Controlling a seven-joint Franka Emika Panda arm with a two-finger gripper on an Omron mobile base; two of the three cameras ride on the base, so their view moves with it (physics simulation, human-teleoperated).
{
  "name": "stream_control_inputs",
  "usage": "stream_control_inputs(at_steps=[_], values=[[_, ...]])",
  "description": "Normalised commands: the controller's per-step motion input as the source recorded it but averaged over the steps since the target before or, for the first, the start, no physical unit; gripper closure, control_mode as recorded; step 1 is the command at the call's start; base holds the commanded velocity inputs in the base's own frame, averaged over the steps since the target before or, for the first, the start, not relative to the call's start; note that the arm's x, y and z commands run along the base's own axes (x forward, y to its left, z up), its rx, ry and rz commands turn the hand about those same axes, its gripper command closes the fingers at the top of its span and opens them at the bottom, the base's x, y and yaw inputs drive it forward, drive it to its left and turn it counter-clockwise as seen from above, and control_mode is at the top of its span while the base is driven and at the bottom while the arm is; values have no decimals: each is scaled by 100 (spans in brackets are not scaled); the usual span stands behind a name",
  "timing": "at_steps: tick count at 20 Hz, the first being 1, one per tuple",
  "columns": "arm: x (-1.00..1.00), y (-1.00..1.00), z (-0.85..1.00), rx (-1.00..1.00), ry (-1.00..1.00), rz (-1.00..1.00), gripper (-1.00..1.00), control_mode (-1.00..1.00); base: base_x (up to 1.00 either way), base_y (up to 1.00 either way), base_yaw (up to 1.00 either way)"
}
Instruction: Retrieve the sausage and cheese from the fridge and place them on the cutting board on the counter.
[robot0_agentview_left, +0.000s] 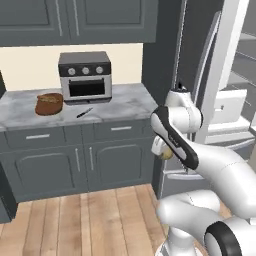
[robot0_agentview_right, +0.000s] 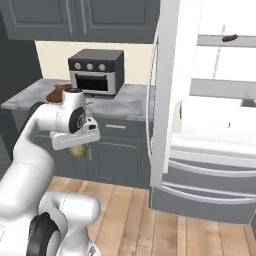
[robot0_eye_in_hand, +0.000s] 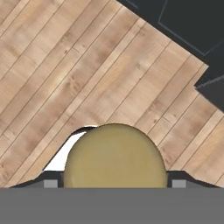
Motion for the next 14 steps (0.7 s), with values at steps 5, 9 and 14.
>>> stream_control_inputs(at_steps=[5,9,14], values=[[0,0,0,0,0,0,100,100,38,94,0],[0,0,0,0,0,0,100,100,56,88,0],[0,0,0,0,0,0,100,100,63,81,-1]])
